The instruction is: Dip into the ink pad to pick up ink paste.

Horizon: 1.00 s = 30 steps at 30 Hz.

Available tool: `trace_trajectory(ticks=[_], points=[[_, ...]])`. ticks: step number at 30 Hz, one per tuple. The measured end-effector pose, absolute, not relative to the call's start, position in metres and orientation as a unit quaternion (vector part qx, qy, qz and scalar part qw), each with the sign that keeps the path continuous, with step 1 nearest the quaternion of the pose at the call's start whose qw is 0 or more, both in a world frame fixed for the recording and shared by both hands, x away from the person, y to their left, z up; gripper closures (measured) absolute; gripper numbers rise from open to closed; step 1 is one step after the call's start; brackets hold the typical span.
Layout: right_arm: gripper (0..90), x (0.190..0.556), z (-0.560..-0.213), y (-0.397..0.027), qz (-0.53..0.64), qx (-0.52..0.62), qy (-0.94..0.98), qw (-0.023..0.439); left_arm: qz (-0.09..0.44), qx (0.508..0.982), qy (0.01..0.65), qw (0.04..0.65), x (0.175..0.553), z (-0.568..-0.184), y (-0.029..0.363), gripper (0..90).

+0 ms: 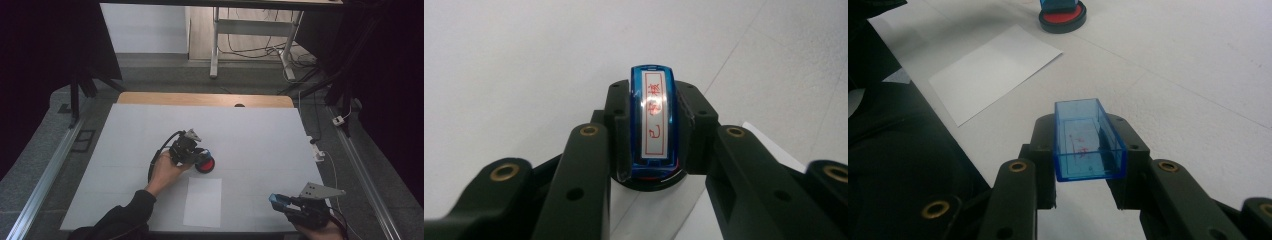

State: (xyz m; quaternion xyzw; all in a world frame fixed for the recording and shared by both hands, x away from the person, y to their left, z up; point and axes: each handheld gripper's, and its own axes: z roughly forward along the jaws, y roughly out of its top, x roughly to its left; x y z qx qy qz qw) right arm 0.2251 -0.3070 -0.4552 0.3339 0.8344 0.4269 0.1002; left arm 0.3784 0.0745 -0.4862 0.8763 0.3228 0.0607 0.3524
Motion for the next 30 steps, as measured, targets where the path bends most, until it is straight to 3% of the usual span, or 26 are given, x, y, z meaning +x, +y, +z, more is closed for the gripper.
trace_trajectory(ticks=[17,30], points=[[68.6,0.225,-0.456,-0.305,0.417,0.331,0.840,0.102,0.111,0.890,0.305,0.321,0.367,-0.484,0.058,71.5],[68.5,0.225,-0.456,-0.304,0.416,0.330,0.841,0.101,0.038,0.869,0.339,0.358,0.383,-0.489,0.077,71.4]])
